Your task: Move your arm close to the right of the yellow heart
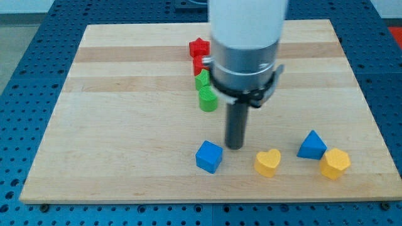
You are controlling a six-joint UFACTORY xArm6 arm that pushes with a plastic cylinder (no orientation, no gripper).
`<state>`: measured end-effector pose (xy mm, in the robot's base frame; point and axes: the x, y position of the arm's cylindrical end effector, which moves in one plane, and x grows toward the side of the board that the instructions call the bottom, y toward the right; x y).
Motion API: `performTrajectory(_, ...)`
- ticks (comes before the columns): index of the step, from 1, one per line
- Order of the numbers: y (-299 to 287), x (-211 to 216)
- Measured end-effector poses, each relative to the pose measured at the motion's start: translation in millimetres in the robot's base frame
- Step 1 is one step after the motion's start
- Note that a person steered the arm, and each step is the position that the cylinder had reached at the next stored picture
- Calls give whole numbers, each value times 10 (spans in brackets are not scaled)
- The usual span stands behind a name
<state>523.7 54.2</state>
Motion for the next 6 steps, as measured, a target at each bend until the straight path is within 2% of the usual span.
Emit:
performTrajectory(1,565,-339)
performTrajectory(3,736,-372)
performTrajectory(4,692,171)
performTrajectory(5,692,538)
performTrajectory(6,692,609)
